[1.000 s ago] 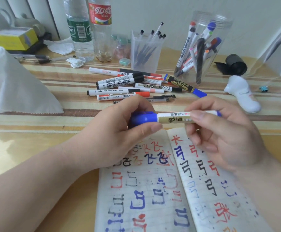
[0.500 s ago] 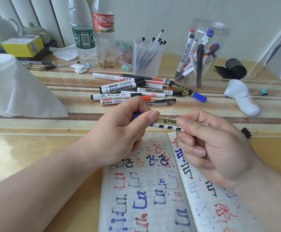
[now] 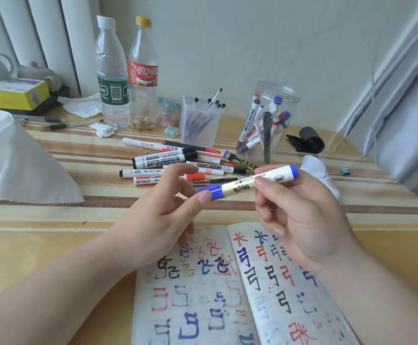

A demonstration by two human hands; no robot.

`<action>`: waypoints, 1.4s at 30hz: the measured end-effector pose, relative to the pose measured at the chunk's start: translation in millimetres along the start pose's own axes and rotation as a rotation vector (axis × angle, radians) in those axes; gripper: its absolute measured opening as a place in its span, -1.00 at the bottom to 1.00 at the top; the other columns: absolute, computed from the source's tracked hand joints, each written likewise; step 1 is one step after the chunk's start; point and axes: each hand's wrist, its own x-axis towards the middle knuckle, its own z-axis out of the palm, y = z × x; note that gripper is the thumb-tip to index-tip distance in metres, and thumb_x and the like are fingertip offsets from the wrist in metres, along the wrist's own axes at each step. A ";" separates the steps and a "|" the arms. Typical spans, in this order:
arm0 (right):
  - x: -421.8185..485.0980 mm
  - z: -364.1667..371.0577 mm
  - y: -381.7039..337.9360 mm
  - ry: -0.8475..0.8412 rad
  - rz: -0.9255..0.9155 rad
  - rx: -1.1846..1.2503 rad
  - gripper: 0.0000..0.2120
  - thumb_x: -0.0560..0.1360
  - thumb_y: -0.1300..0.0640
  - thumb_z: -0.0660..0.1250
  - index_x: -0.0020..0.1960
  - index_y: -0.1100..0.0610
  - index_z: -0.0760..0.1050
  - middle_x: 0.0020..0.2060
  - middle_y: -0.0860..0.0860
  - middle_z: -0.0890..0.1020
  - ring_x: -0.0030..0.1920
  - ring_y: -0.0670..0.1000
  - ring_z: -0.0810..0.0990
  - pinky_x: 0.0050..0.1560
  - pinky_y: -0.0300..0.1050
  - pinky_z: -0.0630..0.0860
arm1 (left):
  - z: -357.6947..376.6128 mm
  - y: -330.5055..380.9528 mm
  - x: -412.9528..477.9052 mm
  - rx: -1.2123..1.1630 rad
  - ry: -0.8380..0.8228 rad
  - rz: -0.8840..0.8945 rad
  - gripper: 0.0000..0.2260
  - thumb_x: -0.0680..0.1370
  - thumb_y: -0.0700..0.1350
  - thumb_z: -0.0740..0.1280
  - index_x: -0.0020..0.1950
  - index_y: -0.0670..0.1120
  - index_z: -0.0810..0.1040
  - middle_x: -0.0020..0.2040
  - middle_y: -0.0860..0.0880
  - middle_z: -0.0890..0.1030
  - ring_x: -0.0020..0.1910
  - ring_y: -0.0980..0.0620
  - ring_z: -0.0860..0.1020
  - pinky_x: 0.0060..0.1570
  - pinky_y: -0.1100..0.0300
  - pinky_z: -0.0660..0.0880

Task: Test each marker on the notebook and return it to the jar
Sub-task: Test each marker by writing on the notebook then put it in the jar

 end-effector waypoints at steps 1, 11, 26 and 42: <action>3.3 0.7 -5.9 0.032 -0.048 -0.045 -0.92 0.46 0.21 0.42 -0.06 0.13 0.65 -0.35 0.09 0.56 -0.43 -0.01 0.47 -0.57 -0.25 0.28 | -1.6 1.5 -0.4 -0.017 0.020 -0.010 -0.59 0.51 0.38 0.26 0.30 0.27 0.34 -0.03 0.13 0.57 -0.30 -0.08 0.69 -0.27 -0.14 0.65; 116.5 5.5 -83.9 0.516 -0.514 -0.390 -0.91 0.52 0.21 0.38 -0.15 0.11 0.51 -0.45 -0.04 0.62 -0.48 -0.02 0.57 -0.55 -0.20 0.41 | -1.5 10.1 -6.3 0.357 0.042 0.079 -0.84 0.59 0.18 0.30 -0.13 0.16 0.55 -0.12 0.32 0.57 -0.21 0.19 0.56 -0.29 0.35 0.42; 135.5 35.7 -0.4 -0.097 -0.187 -1.169 -0.88 0.50 0.16 0.47 -0.10 -0.05 0.61 -0.26 -0.16 0.64 -0.30 -0.25 0.59 -0.22 -0.33 0.48 | -13.9 12.8 -4.0 0.197 -0.020 -0.049 -0.80 0.39 -0.02 0.19 -0.27 -0.08 0.55 -0.33 -0.03 0.66 -0.34 0.03 0.65 -0.26 -0.03 0.61; 132.8 114.8 23.9 -0.643 0.020 -1.687 -0.67 0.42 0.21 0.32 0.13 0.32 0.63 0.10 0.31 0.66 -0.20 0.17 0.57 -0.18 0.07 0.60 | -20.0 4.4 -0.2 -0.032 0.033 -0.108 -0.77 0.42 -0.10 0.08 -0.38 -0.03 0.44 -0.32 -0.11 0.65 -0.37 -0.19 0.68 -0.34 -0.11 0.60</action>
